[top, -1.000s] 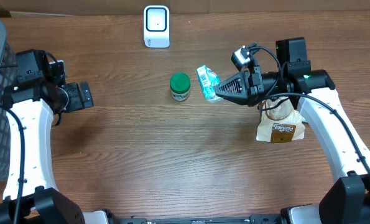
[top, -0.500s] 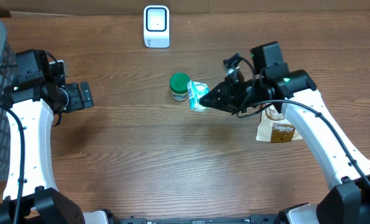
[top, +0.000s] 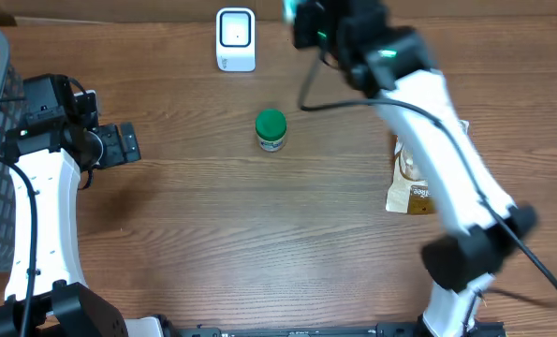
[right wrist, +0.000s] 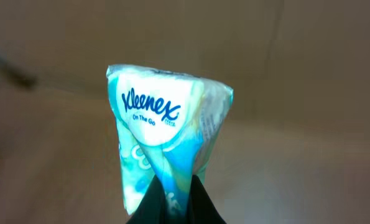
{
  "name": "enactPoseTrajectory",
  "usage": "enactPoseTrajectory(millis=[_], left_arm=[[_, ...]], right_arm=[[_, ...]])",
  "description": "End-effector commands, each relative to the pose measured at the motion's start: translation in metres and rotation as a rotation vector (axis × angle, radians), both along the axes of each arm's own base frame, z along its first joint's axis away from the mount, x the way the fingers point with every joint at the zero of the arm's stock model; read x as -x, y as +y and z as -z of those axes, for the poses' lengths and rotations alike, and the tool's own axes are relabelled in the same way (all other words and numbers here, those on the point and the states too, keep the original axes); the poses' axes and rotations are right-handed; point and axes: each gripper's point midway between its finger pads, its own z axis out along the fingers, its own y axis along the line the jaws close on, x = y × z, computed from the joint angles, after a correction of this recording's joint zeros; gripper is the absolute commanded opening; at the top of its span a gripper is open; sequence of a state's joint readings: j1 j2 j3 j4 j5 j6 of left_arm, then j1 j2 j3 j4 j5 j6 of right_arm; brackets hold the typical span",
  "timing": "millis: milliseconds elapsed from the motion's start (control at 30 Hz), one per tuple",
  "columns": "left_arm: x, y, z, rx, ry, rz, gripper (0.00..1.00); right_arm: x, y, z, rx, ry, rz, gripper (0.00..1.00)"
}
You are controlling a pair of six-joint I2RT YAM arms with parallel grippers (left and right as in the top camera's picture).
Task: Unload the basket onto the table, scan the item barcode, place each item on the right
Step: 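Hold the teal Kleenex pack in front of the white scanner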
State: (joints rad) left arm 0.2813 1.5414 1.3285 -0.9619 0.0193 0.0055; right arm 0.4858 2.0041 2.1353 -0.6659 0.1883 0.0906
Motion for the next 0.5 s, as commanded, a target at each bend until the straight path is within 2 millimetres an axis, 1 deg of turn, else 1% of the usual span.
enactPoseTrajectory(millis=[0, 100, 167, 233, 333, 467], left_arm=[[-0.002, -0.001, -0.002, 0.007, -0.010, -0.002, 1.00], [-0.002, -0.001, -0.002, 0.007, -0.010, -0.002, 1.00], [-0.002, -0.001, -0.003, 0.007, -0.010, -0.002, 1.00], [-0.002, -0.001, -0.002, 0.007, -0.010, -0.002, 0.99], [-0.002, -0.001, -0.002, 0.007, -0.009, -0.002, 1.00], [-0.002, -0.001, -0.003, 0.007, -0.010, -0.002, 1.00]], right_arm=[[-0.038, 0.011, 0.049, 0.427, -0.121, -0.018, 0.04], [-0.064, 0.037, 0.072, 0.616, -0.243, -0.084, 0.04], [-0.078, 0.055, 0.094, 0.767, -0.324, -0.124, 0.04], [-0.086, 0.062, 0.103, 0.836, -0.370, -0.127, 0.04], [-0.096, 0.075, 0.126, 0.971, -0.440, -0.164, 0.04], [-0.105, 0.082, 0.151, 1.070, -0.491, -0.190, 0.04]])
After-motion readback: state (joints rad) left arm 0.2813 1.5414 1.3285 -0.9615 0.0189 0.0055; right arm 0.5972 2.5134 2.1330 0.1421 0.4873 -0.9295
